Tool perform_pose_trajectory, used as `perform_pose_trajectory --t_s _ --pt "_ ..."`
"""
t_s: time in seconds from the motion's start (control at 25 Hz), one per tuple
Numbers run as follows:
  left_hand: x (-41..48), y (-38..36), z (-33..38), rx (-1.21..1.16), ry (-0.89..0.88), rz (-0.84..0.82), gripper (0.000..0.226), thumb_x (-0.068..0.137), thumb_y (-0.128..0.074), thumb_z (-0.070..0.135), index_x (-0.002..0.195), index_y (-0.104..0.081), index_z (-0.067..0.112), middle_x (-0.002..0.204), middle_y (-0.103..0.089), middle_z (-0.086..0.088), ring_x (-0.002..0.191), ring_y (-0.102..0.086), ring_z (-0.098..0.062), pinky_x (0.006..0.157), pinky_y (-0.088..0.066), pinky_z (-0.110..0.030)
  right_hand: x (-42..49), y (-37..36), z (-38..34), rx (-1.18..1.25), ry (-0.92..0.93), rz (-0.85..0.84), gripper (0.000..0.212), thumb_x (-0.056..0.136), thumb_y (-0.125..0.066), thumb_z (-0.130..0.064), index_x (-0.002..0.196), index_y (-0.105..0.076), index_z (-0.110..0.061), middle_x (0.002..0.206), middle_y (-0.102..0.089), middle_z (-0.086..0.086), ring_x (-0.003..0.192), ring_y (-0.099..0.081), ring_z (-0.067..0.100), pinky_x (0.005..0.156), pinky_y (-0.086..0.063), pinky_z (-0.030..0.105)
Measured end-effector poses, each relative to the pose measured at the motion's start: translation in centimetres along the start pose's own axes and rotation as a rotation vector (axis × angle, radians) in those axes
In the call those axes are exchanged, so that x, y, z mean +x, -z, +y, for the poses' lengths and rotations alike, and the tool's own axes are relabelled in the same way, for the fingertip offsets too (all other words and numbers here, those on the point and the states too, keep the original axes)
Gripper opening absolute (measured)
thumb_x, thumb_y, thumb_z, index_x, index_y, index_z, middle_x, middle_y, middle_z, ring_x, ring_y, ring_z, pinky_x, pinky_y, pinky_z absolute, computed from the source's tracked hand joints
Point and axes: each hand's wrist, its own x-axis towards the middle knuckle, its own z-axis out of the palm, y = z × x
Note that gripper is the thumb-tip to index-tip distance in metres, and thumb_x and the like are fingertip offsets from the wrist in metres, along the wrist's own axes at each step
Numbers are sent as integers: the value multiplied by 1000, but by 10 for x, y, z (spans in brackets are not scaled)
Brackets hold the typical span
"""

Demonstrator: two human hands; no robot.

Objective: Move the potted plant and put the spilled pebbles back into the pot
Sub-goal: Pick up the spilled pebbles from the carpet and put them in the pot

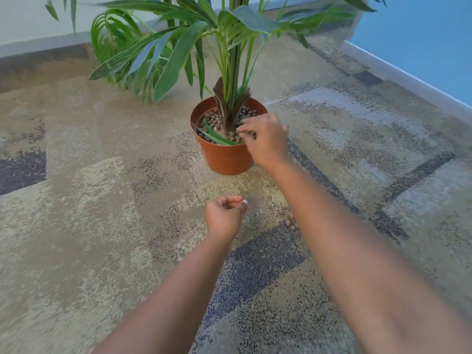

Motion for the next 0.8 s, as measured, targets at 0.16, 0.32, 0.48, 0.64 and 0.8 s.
perform_pose_trajectory --t_s 0.16,0.32,0.48,0.64,0.8 --pt "8 0 -5 65 -1 79 7 84 -70 5 87 -66 9 89 -72 -8 87 -71 -23 78 -60 -33 7 21 41 174 -229 99 17 88 -70 -12 104 -75 -16 105 -76 3 69 -59 -1 70 -53 13" --pt "22 -20 -4 338 -152 17 17 79 -78 21 93 -69 15 89 -71 2 82 -69 -13 76 -58 -28 -2 48 111 100 -680 -205 20 84 -74 -11 104 -73 -7 107 -72 12 81 -67 16 75 -58 30" --pt "34 -56 -6 632 -266 -256 54 73 -82 27 123 -63 14 109 -69 0 90 -65 -9 75 -51 -16 -51 45 158 -220 -926 -616 41 84 -73 -12 122 -60 0 123 -63 21 103 -66 32 93 -56 48" --pt "30 -84 -28 960 -323 -415 71 68 -82 36 131 -56 18 121 -62 -1 95 -60 -15 78 -49 -14 -77 33 170 -137 -1050 -673 44 82 -75 -20 118 -57 1 127 -58 25 74 -73 24 63 -63 34" --pt "27 -89 -36 1198 -512 -281 71 65 -79 48 129 -59 25 131 -51 -2 127 -39 -27 105 -42 -45 -74 18 157 -36 -917 -644 29 84 -72 -16 108 -62 -3 102 -65 18 74 -70 23 62 -62 34"
